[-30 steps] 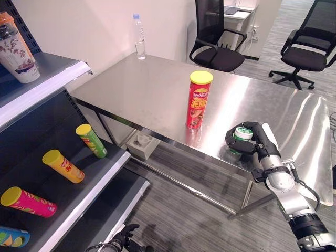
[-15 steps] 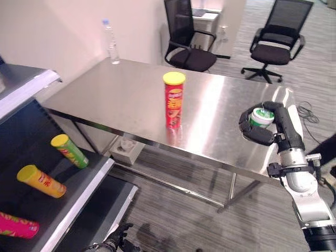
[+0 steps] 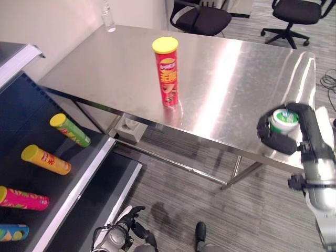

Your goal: Put the goods on the table back onto the shelves and tidy them up.

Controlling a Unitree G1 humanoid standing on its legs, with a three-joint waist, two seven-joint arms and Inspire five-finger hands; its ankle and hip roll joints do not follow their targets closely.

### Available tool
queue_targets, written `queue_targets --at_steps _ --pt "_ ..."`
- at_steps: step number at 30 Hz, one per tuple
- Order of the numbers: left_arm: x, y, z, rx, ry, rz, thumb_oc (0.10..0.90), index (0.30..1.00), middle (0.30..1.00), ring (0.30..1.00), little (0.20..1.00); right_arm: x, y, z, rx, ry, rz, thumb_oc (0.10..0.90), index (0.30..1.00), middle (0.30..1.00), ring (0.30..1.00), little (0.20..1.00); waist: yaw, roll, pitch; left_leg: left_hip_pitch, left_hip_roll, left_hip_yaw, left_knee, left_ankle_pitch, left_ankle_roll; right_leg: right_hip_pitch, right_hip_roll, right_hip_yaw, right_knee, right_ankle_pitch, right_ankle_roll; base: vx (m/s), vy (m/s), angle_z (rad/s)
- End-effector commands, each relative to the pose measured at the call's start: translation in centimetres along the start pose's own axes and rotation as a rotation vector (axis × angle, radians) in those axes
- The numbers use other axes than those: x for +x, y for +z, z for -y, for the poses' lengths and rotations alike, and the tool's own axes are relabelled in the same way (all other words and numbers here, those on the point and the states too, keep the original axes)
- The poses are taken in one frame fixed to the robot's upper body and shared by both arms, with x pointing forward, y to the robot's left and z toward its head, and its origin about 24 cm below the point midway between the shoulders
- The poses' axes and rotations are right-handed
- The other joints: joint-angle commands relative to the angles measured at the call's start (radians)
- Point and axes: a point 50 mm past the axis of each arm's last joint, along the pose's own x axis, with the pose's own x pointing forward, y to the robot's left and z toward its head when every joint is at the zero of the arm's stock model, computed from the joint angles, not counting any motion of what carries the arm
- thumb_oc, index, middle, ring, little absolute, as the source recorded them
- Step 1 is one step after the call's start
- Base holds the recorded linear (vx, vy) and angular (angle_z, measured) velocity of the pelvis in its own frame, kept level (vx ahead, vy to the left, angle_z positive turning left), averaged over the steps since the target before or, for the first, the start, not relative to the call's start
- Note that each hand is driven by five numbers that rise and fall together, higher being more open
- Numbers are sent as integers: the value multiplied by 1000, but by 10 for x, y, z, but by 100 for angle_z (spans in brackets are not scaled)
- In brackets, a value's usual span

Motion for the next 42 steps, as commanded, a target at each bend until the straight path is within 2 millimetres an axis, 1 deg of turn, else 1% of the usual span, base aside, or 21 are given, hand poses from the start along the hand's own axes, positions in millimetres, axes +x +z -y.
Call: queue_targets --at_steps 1,2,3,4,7,9,10,11,12,13,16,17,19,20,21,23,26,28,34,40,42 --pt "5 18 -29 113 70 70 800 900 900 900 900 25 27 38 -31 -247 191 400 300 300 300 300 -9 -16 -133 147 29 -43 -81 45 60 -43 60 37 59 -117 133 -157 61 63" --pt "6 22 -30 119 70 78 800 900 900 900 900 21 20 39 -33 -248 155 400 300 300 300 300 -22 -14 -143 188 34 -50 -65 48 54 -45 65 13 64 -112 133 -421 240 95" --pt "10 46 -37 127 105 148 800 900 900 900 900 10 7 35 -30 -262 75 400 300 300 300 300 -51 -12 -187 292 16 -76 -126 41 40 -75 77 -31 69 -79 146 -506 274 64" --pt "11 53 -41 118 121 173 800 900 900 900 900 9 6 37 -28 -276 71 400 300 300 300 300 -51 -15 -189 293 8 -83 -144 24 41 -85 78 -37 73 -69 152 -575 339 60" --pt "13 69 -42 135 121 206 800 900 900 900 900 6 0 36 -39 -324 38 400 300 300 300 300 -75 -14 -195 378 -39 -31 -367 -157 61 -156 62 -49 74 4 220 -479 347 99" --pt "13 66 -43 127 122 195 800 900 900 900 900 5 0 34 -37 -326 34 400 300 300 300 300 -73 -20 -188 390 -68 -29 -409 -187 85 -185 46 -51 75 44 253 -554 324 24" --pt "13 51 -42 72 130 140 800 900 900 900 900 0 -3 32 -34 -338 5 400 300 300 300 300 -70 -55 -146 377 -122 -20 -443 -184 104 -238 11 -76 64 125 285 -656 274 15" --pt "12 40 -44 48 144 103 800 900 900 900 900 -3 -3 30 -28 -344 0 400 300 300 300 300 -67 -75 -126 370 -154 -33 -460 -179 123 -251 -2 -72 47 147 301 -607 276 13" --pt "11 40 -45 49 146 102 800 900 900 900 900 -3 -3 30 -26 -344 -1 400 300 300 300 300 -65 -66 -129 376 -148 -48 -461 -192 127 -245 8 -56 43 135 312 -615 301 8" --pt "-1 -15 -44 -17 174 -67 800 900 900 900 900 -12 -7 27 20 -329 -37 400 300 300 300 300 -48 -98 -94 371 -203 -29 -511 -151 137 -263 -13 -69 -3 183 323 -429 217 -4" --pt "-8 -34 -41 -64 173 -122 800 900 900 900 900 -10 -4 25 73 -312 -18 400 300 300 300 300 -50 -105 -82 355 -212 -36 -511 -137 143 -284 -8 -21 13 205 323 -391 159 -12" --pt "-13 -47 -43 -124 190 -162 800 900 900 900 900 -7 4 25 153 -288 38 400 300 300 300 300 -52 -102 -64 314 -211 -55 -511 -115 161 -295 24 118 82 137 319 -386 149 28" --pt "-22 -67 -41 -132 183 -216 800 900 900 900 900 -6 16 30 197 -264 115 400 300 300 300 300 -36 -99 -65 268 -221 -76 -511 -91 188 -270 58 242 186 47 292 -384 131 48" --pt "-22 -67 -41 -132 183 -216 800 900 900 900 900 -6 16 30 198 -263 114 400 300 300 300 300 -35 -101 -66 267 -223 -75 -511 -90 188 -272 58 244 189 47 292 -231 66 30" --pt "-28 -79 -33 -100 140 -246 800 900 900 900 900 -5 24 35 248 -267 175 400 300 300 300 300 -29 -89 -83 245 -216 -100 -511 -76 200 -217 92 305 239 -19 279 -154 39 33" --pt "-30 -81 -25 -66 98 -242 800 900 900 900 900 -1 35 32 296 -250 237 400 300 300 300 300 -24 -81 -102 210 -208 -131 -511 -55 210 -178 126 359 291 -66 269 -167 36 58" --pt "-22 -64 -21 -45 69 -176 800 900 900 900 900 5 56 9 430 -127 335 400 300 300 300 300 -1 -87 -132 151 -205 -177 -511 -24 215 -128 149 414 314 -106 248 -145 21 63" --pt "-22 -64 -22 -46 69 -178 800 900 900 900 900 5 56 9 431 -126 334 400 300 300 300 300 -4 -88 -134 149 -206 -179 -511 -23 215 -127 148 413 311 -105 248 -63 19 46" --pt "-8 -21 -29 73 50 -22 800 900 900 900 900 15 86 -21 475 34 464 400 300 300 300 300 31 -102 -164 98 -219 -225 -511 -9 211 -56 178 468 182 -140 231 -14 24 22" --pt "-8 -24 -32 38 68 -37 800 900 900 900 900 20 107 -29 491 54 565 400 300 300 300 300 37 -93 -134 95 -228 -276 -511 -1 208 -106 222 507 172 -129 236 49 -6 16" --pt "-13 -36 -26 31 62 -63 800 900 900 900 900 19 117 -30 477 85 620 400 300 300 300 300 66 -93 -143 125 -237 -288 -507 -13 204 -73 211 486 152 -138 209 237 -62 29"
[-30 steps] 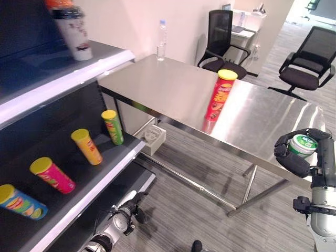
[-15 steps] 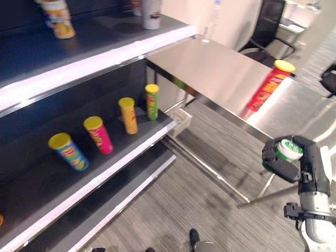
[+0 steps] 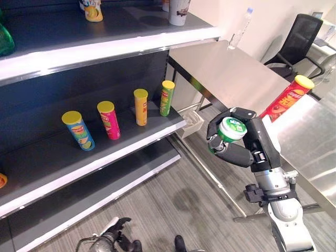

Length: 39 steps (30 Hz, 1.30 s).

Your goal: Put the goods on the table back onto the shelves and tidy them up.

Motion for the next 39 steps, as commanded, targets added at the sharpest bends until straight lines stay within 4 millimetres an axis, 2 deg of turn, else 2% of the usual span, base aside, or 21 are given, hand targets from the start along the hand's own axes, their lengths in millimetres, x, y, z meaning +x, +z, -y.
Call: queue_targets --at_steps 1,4,5,6,8,10,12,13,15,16,18,19,20,21,22,23,24,25,31,36,39 --pt "2 -2 -23 -10 58 3 800 900 900 900 900 22 51 22 -79 -90 337 400 300 300 300 300 49 9 -59 108 -96 53 16 -142 -31 42 78 -10 -8 -104 -44 297 -88 51" --pt "1 -3 -23 -51 71 4 800 900 900 900 900 28 56 20 -70 -67 376 400 300 300 300 300 60 16 -57 97 -92 44 104 -169 -43 65 73 -37 -34 -103 -57 142 -55 40" --pt "2 1 -26 -54 82 22 800 900 900 900 900 32 61 20 -70 -58 407 400 300 300 300 300 70 18 -52 77 -90 47 168 -155 -58 82 71 -47 -46 -103 -67 63 -55 34" --pt "3 5 -29 -53 89 35 800 900 900 900 900 35 62 21 -77 -54 416 400 300 300 300 300 75 17 -38 42 -91 49 248 -155 -72 98 65 -58 -56 -100 -77 79 -82 44" --pt "4 12 -30 -59 109 54 800 900 900 900 900 42 66 22 -100 -38 444 400 300 300 300 300 91 7 -1 -87 -95 56 483 -105 -115 125 37 -81 -61 -101 -102 35 -51 56" --pt "4 10 -31 -125 135 40 800 900 900 900 900 43 66 23 -112 -35 437 400 300 300 300 300 95 -1 10 -148 -59 83 532 -105 -114 135 2 -111 -61 -113 -108 61 35 90" --pt "1 -2 -24 -197 137 -6 800 900 900 900 900 41 65 25 -141 -40 423 400 300 300 300 300 94 -3 -7 -140 -4 109 439 -138 -95 145 -37 -144 -71 -131 -98 215 160 57" --pt "-5 -26 -14 -267 138 -103 800 900 900 900 900 41 65 30 -170 -63 420 400 300 300 300 300 110 3 -22 -140 45 109 319 -116 -101 149 -59 -173 -77 -143 -89 309 225 44" --pt "-11 -42 -5 -302 134 -161 800 900 900 900 900 41 63 36 -203 -82 407 400 300 300 300 300 125 18 -24 -161 81 73 178 -16 -125 157 -72 -190 -78 -163 -84 250 232 38" --pt "-12 -43 -1 -306 133 -166 800 900 900 900 900 42 63 40 -224 -97 407 400 300 300 300 300 131 23 -22 -182 94 58 127 11 -136 163 -83 -195 -77 -172 -82 145 150 28" --pt "-13 -44 2 -307 131 -163 800 900 900 900 900 43 61 42 -244 -107 399 400 300 300 300 300 138 27 -20 -200 102 48 84 22 -144 171 -94 -196 -79 -183 -78 159 183 13" --pt "-16 -48 6 -302 122 -172 800 900 900 900 900 42 61 44 -278 -112 395 400 300 300 300 300 139 42 -32 -188 113 56 42 34 -152 187 -103 -191 -79 -200 -69 401 429 -32" --pt "-16 -50 8 -317 125 -194 800 900 900 900 900 39 62 40 -291 -101 394 400 300 300 300 300 126 62 -61 -147 113 85 25 53 -169 208 -122 -177 -80 -197 -59 349 350 -46" --pt "-16 -50 8 -317 125 -194 800 900 900 900 900 39 62 40 -291 -100 394 400 300 300 300 300 127 61 -61 -144 112 87 23 53 -169 209 -123 -176 -82 -196 -58 353 371 -41" --pt "-14 -48 3 -298 142 -187 800 900 900 900 900 38 60 38 -281 -102 387 400 300 300 300 300 117 65 -78 -126 93 107 36 40 -167 209 -159 -160 -90 -182 -42 182 235 -20" --pt "-13 -44 0 -283 150 -174 800 900 900 900 900 39 61 37 -272 -103 392 400 300 300 300 300 113 66 -79 -121 87 116 43 34 -165 199 -172 -152 -87 -176 -36 180 238 -20" --pt "-13 -44 0 -283 151 -175 800 900 900 900 900 39 61 37 -271 -103 392 400 300 300 300 300 115 65 -79 -121 86 120 45 32 -164 197 -173 -148 -87 -176 -35 76 222 -20" --pt "-7 -31 -12 -247 175 -124 800 900 900 900 900 44 64 36 -265 -105 408 400 300 300 300 300 100 61 -79 -108 76 145 62 13 -153 163 -200 -121 -86 -153 -18 37 161 -35" --pt "0 -15 -26 -254 206 -79 800 900 900 900 900 47 65 35 -261 -101 409 400 300 300 300 300 92 42 -87 -88 64 186 77 -24 -128 136 -231 -89 -111 -103 12 47 100 -36" --pt "3 -1 -15 -142 131 -19 800 900 900 900 900 43 73 40 -246 -100 447 400 300 300 300 300 75 28 -100 -67 50 210 50 -31 -119 116 -247 -80 -107 -63 33 63 75 -15" --pt "2 -8 -17 -182 138 -51 800 900 900 900 900 35 66 40 -237 -83 391 400 300 300 300 300 69 16 -105 -54 50 222 34 -32 -115 104 -245 -70 -112 -51 39 48 25 -1"
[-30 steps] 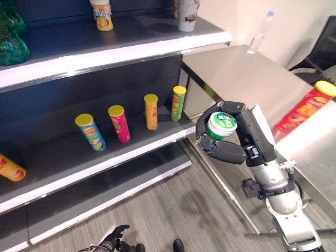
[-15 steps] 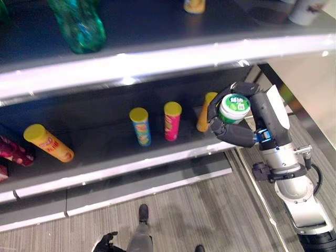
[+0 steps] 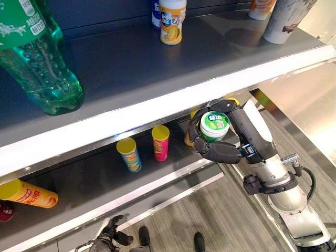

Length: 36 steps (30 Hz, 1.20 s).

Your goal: Put the goods on the table back onto the shelves and tidy them up.

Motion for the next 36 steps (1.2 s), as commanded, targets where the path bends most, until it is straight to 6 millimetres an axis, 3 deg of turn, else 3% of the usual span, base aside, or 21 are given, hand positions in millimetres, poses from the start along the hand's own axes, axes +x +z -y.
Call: queue_targets --at_steps 1,12,20,26,31,36 --pt "6 8 -16 24 40 20 800 900 900 900 900 11 26 49 -27 -250 194 400 300 300 300 300 24 30 -121 14 68 -26 38 -80 -81 -7 -39 50 76 -118 81 26 -2 -5" --pt "3 -1 -16 15 32 -10 800 900 900 900 900 -18 14 34 110 -171 56 400 300 300 300 300 5 21 -109 28 105 -4 16 -58 -98 -27 -9 53 49 -132 72 9 -57 -11" --pt "4 2 -16 47 12 9 800 900 900 900 900 -22 19 35 140 -153 71 400 300 300 300 300 -8 23 -99 36 142 -5 14 -41 -114 -19 26 57 50 -155 52 -18 -84 -6" --pt "5 5 -14 68 -10 17 800 900 900 900 900 -8 35 61 44 -214 197 400 300 300 300 300 -5 25 -120 49 153 -13 12 -38 -124 2 41 45 53 -167 44 5 -49 2" --pt "6 8 -12 70 -22 18 800 900 900 900 900 5 47 74 -37 -155 259 400 300 300 300 300 -2 24 -136 57 154 -19 12 -40 -127 10 44 39 59 -167 46 9 -21 5" --pt "6 9 -6 86 -48 10 800 900 900 900 900 31 54 87 -97 -94 310 400 300 300 300 300 17 19 -162 65 144 -33 10 -46 -128 22 38 25 66 -163 54 5 -1 1"
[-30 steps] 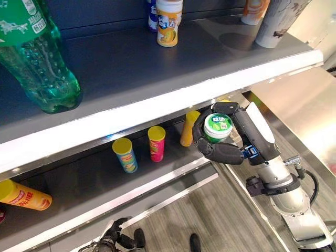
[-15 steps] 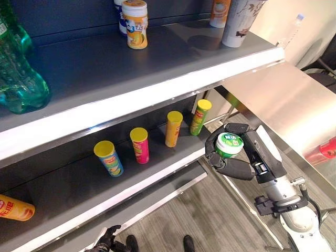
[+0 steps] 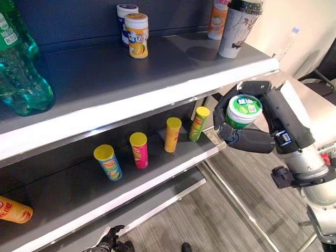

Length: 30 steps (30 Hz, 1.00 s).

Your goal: Put the goods on the table back onto the shelves and tidy them up.

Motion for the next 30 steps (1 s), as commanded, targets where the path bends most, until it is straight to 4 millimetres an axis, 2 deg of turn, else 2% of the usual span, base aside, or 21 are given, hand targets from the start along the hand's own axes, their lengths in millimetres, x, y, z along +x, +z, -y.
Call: queue_targets --at_steps 1,4,6,10,16,24,28,30 --pt "10 31 0 95 -31 71 800 900 900 900 900 24 35 30 -50 -84 226 400 300 300 300 300 52 49 -74 45 63 -54 10 -61 -57 15 -31 2 66 -90 79 0 0 0" --pt "10 29 4 100 -42 67 800 900 900 900 900 35 35 30 -33 -57 241 400 300 300 300 300 61 47 -79 48 59 -56 9 -63 -56 21 -34 -5 63 -86 80 1 4 2" --pt "10 32 8 103 -53 72 800 900 900 900 900 50 35 27 -13 -22 263 400 300 300 300 300 77 43 -82 48 55 -61 9 -65 -55 30 -39 -13 54 -82 81 -2 8 5" --pt "10 31 11 103 -64 67 800 900 900 900 900 62 34 22 19 7 272 400 300 300 300 300 93 40 -83 49 50 -66 9 -67 -52 37 -44 -22 48 -77 83 6 17 14" --pt "10 26 9 108 -59 48 800 900 900 900 900 90 32 22 10 40 264 400 300 300 300 300 121 29 -84 46 39 -78 9 -69 -48 48 -53 -36 37 -67 86 5 22 12" --pt "11 26 4 117 -44 37 800 900 900 900 900 125 25 31 31 -32 228 400 300 300 300 300 141 23 -86 54 31 -78 9 -74 -47 55 -64 -45 31 -58 88 3 5 2" --pt "11 26 3 114 -40 34 800 900 900 900 900 130 24 32 25 -54 220 400 300 300 300 300 142 25 -84 57 30 -78 9 -75 -46 56 -64 -46 32 -57 87 8 3 0" --pt "11 26 2 115 -36 30 800 900 900 900 900 136 16 36 -8 -105 180 400 300 300 300 300 145 28 -85 60 28 -79 9 -77 -44 57 -66 -46 32 -57 86 0 0 0"
